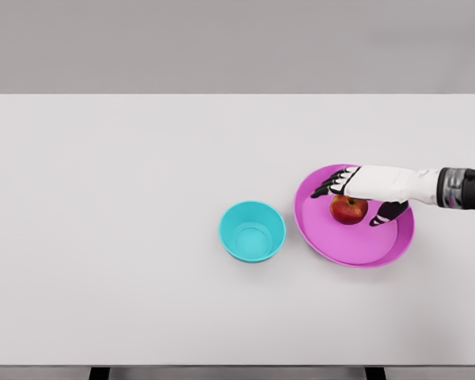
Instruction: Put the apple from the pink plate into the blue bowl with your right arm
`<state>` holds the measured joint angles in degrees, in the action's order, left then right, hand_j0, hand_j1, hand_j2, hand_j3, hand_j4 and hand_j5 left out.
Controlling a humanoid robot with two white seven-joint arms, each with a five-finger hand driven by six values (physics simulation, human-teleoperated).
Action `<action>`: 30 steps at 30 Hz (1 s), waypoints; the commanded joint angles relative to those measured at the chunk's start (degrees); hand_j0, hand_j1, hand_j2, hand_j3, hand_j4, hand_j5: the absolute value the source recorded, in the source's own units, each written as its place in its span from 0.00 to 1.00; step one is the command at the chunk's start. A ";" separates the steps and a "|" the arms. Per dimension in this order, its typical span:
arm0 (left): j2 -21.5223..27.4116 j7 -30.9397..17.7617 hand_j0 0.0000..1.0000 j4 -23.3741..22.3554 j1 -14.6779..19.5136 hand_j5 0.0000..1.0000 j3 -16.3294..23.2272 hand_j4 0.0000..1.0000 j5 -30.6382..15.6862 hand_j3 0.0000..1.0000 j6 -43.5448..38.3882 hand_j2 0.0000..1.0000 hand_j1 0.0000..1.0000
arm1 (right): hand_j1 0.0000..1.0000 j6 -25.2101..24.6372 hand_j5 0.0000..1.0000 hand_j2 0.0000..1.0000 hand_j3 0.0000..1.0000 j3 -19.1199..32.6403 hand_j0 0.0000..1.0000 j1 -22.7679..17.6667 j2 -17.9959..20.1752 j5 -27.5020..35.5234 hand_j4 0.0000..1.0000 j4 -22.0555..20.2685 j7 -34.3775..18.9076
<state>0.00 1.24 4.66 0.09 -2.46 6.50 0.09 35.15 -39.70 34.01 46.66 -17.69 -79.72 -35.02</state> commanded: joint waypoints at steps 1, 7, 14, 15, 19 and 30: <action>0.00 -0.01 1.00 0.00 0.00 1.00 0.00 1.00 0.00 1.00 0.00 1.00 1.00 | 0.88 -0.15 0.88 0.88 0.88 -0.46 0.88 0.09 0.10 0.29 0.88 -0.08 0.02; 0.00 -0.01 1.00 0.00 0.00 1.00 0.00 1.00 0.00 1.00 0.00 1.00 1.00 | 0.59 -0.15 0.59 0.59 0.59 -0.46 0.59 0.00 0.19 0.29 0.59 -0.08 0.02; 0.00 -0.01 1.00 0.00 0.00 1.00 0.00 1.00 0.00 1.00 0.00 1.00 1.00 | 0.55 -0.15 0.55 0.55 0.55 -0.38 0.55 0.18 0.45 0.29 0.55 -0.17 0.02; 0.00 -0.01 1.00 0.00 0.00 1.00 0.00 1.00 0.00 1.00 0.00 1.00 1.00 | 0.55 -0.15 0.55 0.55 0.55 -0.29 0.55 0.18 0.45 0.29 0.55 -0.26 0.02; 0.00 -0.01 1.00 0.00 0.00 1.00 0.00 1.00 0.00 1.00 0.00 1.00 1.00 | 0.54 -0.15 0.54 0.54 0.54 0.15 0.54 0.26 0.63 0.38 0.54 -1.75 0.02; 0.00 -0.01 1.00 0.00 0.00 1.00 0.00 1.00 0.00 1.00 0.00 1.00 1.00 | 0.53 -0.15 0.53 0.53 0.53 3.40 0.53 0.35 0.81 0.55 0.53 -8.26 0.02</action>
<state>0.00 1.24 4.66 0.09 -2.46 6.50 0.09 35.15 -36.84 34.45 47.37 -17.47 -86.56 -35.02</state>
